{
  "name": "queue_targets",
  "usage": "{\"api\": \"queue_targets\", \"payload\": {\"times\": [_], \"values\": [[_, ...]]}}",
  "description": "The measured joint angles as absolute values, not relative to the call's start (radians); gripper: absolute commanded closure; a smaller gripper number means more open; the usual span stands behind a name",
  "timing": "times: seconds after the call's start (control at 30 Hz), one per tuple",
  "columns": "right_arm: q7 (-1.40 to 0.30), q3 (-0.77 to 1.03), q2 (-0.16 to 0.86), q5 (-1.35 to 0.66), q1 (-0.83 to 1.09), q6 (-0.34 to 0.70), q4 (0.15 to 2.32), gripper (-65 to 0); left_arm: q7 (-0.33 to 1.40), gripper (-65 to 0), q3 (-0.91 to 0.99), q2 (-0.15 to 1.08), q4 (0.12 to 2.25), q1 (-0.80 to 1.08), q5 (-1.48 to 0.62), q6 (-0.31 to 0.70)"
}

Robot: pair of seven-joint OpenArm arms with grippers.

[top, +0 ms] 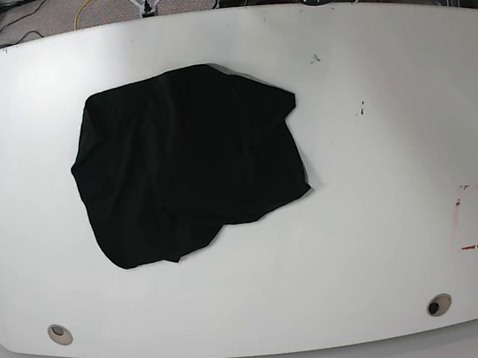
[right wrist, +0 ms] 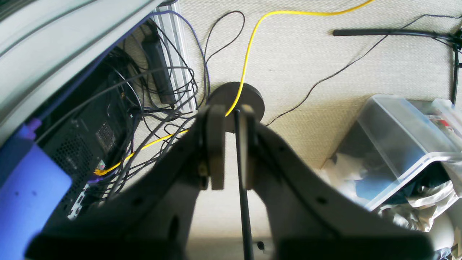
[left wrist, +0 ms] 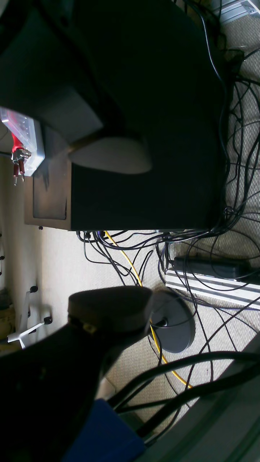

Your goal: Fold the T-shirt properly

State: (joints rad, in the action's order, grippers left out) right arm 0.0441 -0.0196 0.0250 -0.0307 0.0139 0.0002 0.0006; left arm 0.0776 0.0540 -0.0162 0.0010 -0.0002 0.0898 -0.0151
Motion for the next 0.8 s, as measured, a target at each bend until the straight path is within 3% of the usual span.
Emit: {"api": "queue_targets", "payload": {"times": [0.8], "values": [[0.033, -0.019, 0.025, -0.031, 0.023, -0.001, 0.009, -6.3, 0.081, -45.2, 0.053, -0.01, 0.016, 0.019, 0.086, -0.015]]}}
